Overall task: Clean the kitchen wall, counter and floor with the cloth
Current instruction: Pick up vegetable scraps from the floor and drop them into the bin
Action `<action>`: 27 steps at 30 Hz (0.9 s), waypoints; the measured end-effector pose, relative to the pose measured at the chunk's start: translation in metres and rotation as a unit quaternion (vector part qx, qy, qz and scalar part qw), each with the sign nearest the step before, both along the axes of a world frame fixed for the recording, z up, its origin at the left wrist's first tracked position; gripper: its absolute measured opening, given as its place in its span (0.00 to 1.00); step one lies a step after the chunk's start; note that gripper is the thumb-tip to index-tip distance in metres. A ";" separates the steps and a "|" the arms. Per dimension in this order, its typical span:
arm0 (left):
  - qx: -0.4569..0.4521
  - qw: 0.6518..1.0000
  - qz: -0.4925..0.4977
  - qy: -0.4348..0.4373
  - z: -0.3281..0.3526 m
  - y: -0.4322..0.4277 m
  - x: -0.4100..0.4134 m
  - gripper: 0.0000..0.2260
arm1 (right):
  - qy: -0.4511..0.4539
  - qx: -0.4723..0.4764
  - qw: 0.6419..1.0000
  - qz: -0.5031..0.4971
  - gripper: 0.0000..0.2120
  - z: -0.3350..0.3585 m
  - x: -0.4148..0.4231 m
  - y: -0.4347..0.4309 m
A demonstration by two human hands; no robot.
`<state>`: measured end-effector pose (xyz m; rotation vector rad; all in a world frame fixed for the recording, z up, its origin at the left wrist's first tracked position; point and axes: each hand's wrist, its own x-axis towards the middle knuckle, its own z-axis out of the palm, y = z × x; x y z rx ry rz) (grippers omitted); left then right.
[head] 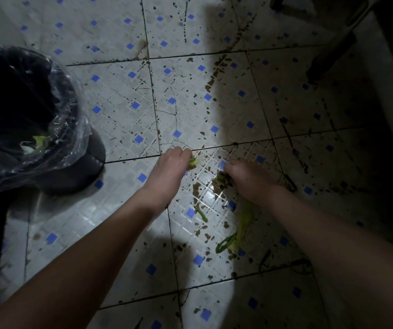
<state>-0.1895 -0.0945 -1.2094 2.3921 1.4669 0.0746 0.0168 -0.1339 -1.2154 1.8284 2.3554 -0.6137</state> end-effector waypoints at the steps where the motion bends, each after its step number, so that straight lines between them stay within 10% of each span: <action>1: -0.002 1.000 0.001 0.000 0.001 0.000 -0.001 0.12 | 0.006 -0.006 1.000 -0.005 0.06 0.001 0.000 0.000; 27: 0.025 0.999 0.010 0.019 0.096 -0.013 -0.047 0.22 | -0.002 0.077 0.993 -0.086 0.13 0.112 -0.038 0.020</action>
